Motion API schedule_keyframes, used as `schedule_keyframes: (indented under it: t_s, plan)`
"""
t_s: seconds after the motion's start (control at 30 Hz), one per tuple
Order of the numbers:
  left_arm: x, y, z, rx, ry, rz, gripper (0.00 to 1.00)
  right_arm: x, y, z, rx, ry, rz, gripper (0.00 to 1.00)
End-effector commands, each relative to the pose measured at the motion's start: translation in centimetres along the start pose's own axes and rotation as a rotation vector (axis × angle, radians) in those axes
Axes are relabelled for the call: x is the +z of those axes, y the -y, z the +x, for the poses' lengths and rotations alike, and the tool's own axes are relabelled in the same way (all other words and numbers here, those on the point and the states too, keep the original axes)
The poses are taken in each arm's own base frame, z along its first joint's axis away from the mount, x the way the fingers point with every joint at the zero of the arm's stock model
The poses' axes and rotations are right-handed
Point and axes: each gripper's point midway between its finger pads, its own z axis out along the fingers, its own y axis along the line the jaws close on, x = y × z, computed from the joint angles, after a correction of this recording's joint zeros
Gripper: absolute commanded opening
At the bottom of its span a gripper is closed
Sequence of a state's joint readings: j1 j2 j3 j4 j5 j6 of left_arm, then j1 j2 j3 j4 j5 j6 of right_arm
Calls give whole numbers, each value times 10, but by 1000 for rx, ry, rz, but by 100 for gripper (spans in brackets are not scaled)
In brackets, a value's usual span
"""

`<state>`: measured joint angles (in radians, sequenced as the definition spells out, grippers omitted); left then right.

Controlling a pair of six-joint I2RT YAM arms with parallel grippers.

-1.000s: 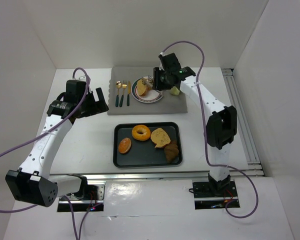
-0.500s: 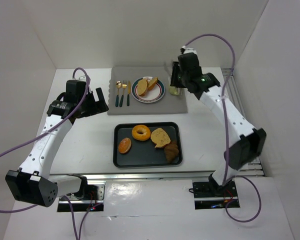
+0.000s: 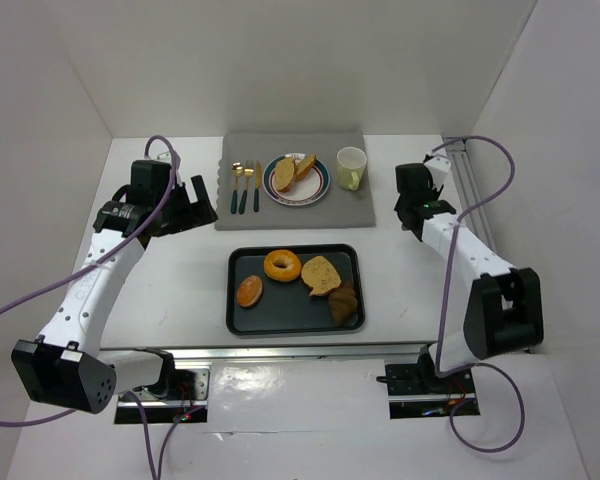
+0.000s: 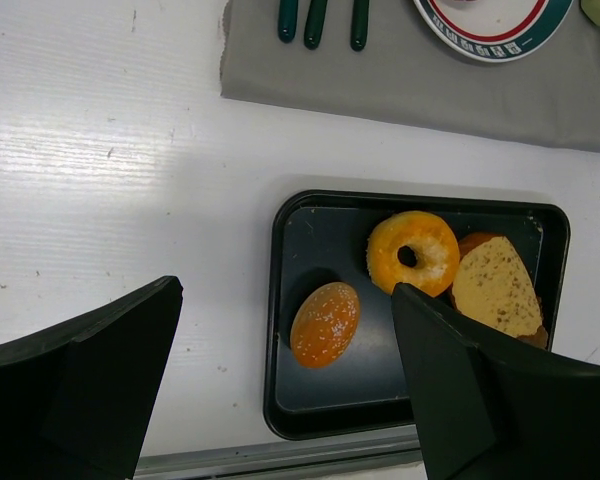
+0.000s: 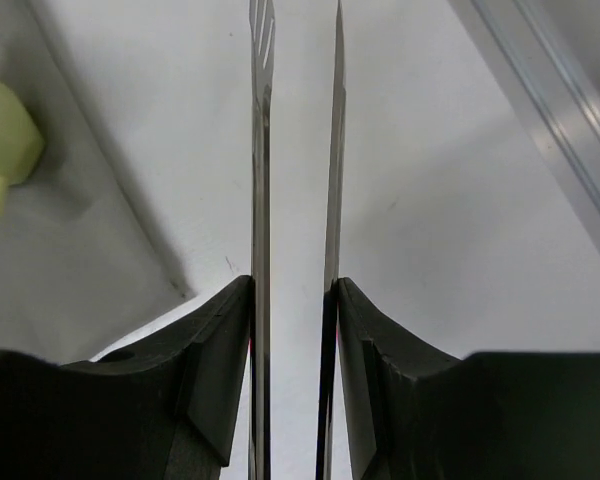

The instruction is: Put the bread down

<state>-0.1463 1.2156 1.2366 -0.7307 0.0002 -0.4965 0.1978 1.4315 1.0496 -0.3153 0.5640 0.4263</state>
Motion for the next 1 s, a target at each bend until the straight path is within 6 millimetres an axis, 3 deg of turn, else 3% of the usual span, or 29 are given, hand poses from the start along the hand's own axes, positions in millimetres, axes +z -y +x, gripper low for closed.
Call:
schedule_keyframes:
  t_s: [0.0, 0.13, 0.2, 0.27, 0.3, 0.37, 0.43, 0.5, 0.57, 0.7, 0.83, 0.87, 0.97]
  plan:
    - [0, 6, -6, 11, 18, 37, 100, 30, -17, -25, 110, 154, -2, 45]
    - [-2, 5, -7, 11, 30, 33, 100, 65, -17, -9, 111, 137, 8, 44]
    - [-2, 5, -7, 11, 30, 33, 100, 80, -18, -12, 123, 134, -8, 45]
    - [-4, 7, -11, 12, 39, 36, 100, 102, -15, 9, 86, 71, 14, 47]
    - [-4, 7, -11, 12, 39, 36, 100, 109, -15, 2, 96, 58, 4, 56]
    - [-4, 7, -11, 12, 39, 36, 100, 120, -11, 19, 62, -15, 33, 78]
    - [-4, 7, -11, 12, 39, 36, 100, 116, -13, 2, 62, -11, 41, 100]
    - [-4, 7, -11, 12, 39, 36, 100, 107, -11, -2, 74, -42, 56, 100]
    - [-4, 7, -11, 12, 39, 36, 100, 91, -11, -32, 106, -9, 63, 100]
    - [-6, 5, -12, 21, 43, 26, 100, 58, -3, -44, 125, -53, 67, 100]
    - [-8, 3, -14, 31, 56, 20, 100, 41, 5, -27, 139, -76, 41, 100]
    - [-8, -1, -16, 25, 64, 3, 100, 38, 12, -14, 128, -96, 51, 100]
    - [-8, -4, -15, 34, 59, -10, 100, 42, 18, 0, 122, -106, 73, 100]
